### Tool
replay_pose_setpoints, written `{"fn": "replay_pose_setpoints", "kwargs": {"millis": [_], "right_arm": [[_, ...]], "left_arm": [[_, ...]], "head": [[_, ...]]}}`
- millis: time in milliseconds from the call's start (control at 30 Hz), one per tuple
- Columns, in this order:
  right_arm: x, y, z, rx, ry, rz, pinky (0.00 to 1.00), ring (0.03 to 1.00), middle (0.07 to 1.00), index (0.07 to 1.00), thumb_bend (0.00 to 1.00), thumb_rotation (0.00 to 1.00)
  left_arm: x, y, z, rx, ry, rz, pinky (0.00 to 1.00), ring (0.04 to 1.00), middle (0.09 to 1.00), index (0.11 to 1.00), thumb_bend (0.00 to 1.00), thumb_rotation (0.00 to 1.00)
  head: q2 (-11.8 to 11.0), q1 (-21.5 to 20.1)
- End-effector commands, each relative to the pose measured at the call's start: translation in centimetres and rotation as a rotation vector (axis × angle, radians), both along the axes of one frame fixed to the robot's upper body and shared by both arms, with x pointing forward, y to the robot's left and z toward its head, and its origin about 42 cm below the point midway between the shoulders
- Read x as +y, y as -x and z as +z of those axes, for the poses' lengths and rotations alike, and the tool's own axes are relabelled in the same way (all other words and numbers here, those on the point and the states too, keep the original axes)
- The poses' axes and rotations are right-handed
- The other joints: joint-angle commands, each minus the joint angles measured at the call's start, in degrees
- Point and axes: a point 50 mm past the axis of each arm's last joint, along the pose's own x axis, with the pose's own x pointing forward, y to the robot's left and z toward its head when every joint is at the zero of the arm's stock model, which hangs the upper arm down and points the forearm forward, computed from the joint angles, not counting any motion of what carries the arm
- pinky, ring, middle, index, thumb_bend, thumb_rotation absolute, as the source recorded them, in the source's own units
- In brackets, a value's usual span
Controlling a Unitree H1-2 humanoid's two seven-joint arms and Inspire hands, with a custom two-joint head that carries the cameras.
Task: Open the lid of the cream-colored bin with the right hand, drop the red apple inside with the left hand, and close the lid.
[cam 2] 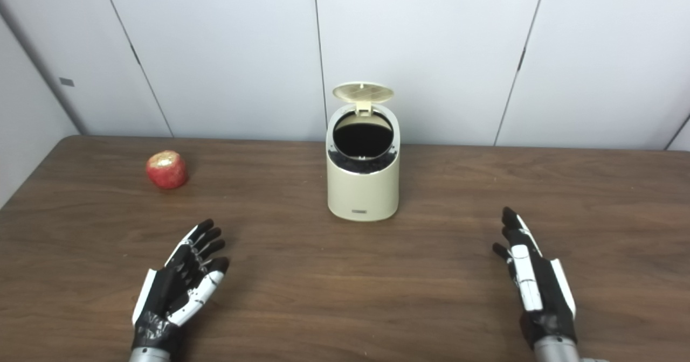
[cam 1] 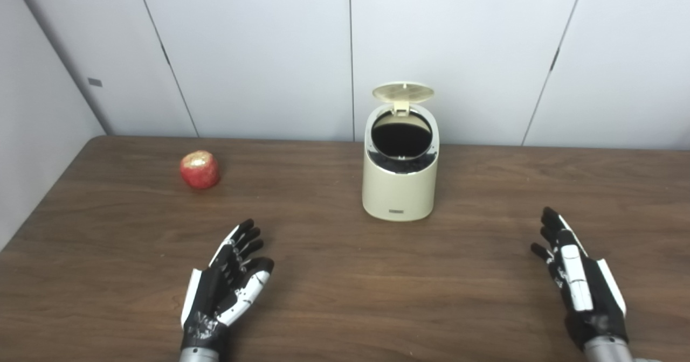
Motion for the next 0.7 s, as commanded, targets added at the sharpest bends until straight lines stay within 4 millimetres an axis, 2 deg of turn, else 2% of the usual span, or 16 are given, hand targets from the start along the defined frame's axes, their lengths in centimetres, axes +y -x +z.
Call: {"fn": "replay_pose_setpoints", "kwargs": {"millis": [0,100,233,300,433,667], "right_arm": [[-1.0,-0.4,0.6,-0.05,0.007,-0.016,0.97,0.975,0.971,0.948,0.52,0.98],[-1.8,-0.5,0.3,-0.067,0.009,-0.002,0.96,0.972,0.975,0.948,0.51,0.96],[-2.2,-0.6,0.5,-0.066,0.012,0.007,0.94,0.957,0.966,0.936,0.52,0.97],[-2.2,-0.6,0.6,-0.06,0.008,0.01,0.93,0.953,0.962,0.932,0.52,0.98],[-1.9,-0.5,0.9,-0.045,0.004,0.027,0.9,0.956,0.963,0.937,0.52,1.0],[-1.8,-0.6,1.3,-0.07,0.0,0.042,0.85,0.927,0.942,0.919,0.57,0.99]], "left_arm": [[-1.0,1.6,0.5,-0.025,-0.012,0.042,0.78,0.863,0.884,0.933,0.55,0.23],[-0.9,1.7,1.3,-0.023,-0.07,0.08,0.85,0.86,0.877,0.933,0.59,0.21],[-0.5,1.3,2.3,-0.034,-0.123,0.123,0.76,0.843,0.886,0.929,0.62,0.16],[-0.2,1.1,2.5,-0.037,-0.149,0.144,0.74,0.823,0.882,0.927,0.64,0.16],[0.8,0.4,3.0,-0.042,-0.2,0.199,0.82,0.822,0.875,0.923,0.68,0.18],[3.5,-1.3,4.1,-0.058,-0.319,0.298,0.78,0.843,0.879,0.921,0.75,0.21]], "head": [[-0.8,2.3],[-2.0,6.1],[-3.8,10.5],[-4.4,11.5],[-5.6,13.2],[-6.5,14.4]]}}
